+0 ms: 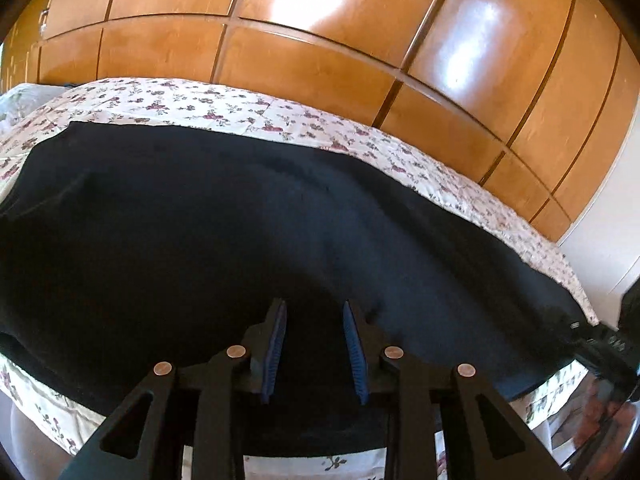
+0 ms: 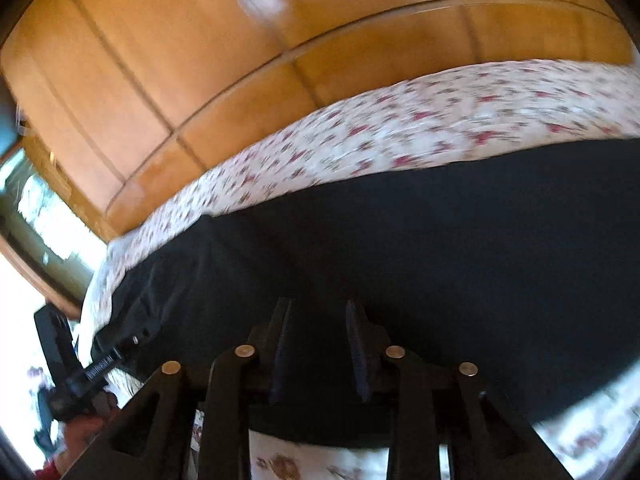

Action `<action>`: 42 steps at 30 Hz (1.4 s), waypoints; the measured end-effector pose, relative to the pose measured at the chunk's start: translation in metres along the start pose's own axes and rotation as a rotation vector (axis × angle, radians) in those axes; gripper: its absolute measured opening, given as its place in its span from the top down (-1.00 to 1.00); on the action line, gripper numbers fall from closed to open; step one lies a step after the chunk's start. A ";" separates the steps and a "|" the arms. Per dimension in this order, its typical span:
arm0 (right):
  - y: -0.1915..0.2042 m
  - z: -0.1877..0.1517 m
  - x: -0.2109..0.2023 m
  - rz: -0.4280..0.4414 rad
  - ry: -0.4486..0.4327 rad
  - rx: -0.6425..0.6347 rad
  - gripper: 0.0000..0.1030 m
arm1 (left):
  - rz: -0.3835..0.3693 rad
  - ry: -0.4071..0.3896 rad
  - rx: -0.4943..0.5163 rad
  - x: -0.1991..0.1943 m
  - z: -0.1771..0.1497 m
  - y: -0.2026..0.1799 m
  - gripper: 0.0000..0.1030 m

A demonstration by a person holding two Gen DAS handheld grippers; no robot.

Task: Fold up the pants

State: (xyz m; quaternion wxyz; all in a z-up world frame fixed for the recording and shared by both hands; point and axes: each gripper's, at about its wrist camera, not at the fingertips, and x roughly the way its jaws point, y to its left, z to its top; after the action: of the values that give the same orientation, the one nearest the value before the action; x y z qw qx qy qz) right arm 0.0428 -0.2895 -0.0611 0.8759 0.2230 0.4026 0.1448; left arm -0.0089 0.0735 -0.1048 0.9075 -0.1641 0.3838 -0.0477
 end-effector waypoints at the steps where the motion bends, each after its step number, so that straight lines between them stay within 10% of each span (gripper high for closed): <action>1: -0.011 0.000 -0.011 -0.016 -0.026 0.029 0.35 | 0.000 0.003 -0.001 0.000 0.000 0.000 0.42; 14: -0.161 -0.013 -0.118 -0.241 -0.306 0.452 0.07 | 0.039 0.010 0.010 0.002 -0.002 -0.006 0.41; 22: -0.237 -0.005 -0.120 -0.189 -0.365 0.659 0.07 | 0.046 0.020 0.002 0.002 -0.003 -0.006 0.41; 29: -0.266 0.007 -0.116 -0.131 -0.427 0.726 0.11 | 0.057 0.026 -0.002 0.003 -0.002 -0.007 0.41; 34: -0.272 0.007 -0.115 -0.098 -0.430 0.765 0.48 | 0.065 0.025 0.002 0.004 -0.003 -0.008 0.41; 42: -0.202 0.043 -0.148 -0.151 -0.463 0.583 0.60 | 0.038 0.023 -0.019 0.003 -0.002 -0.002 0.41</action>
State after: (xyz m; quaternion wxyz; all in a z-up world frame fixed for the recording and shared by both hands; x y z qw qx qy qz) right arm -0.0030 -0.5389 -0.0433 0.8517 0.4595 0.2334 -0.0952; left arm -0.0081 0.0703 -0.1076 0.9021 -0.1649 0.3977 -0.0289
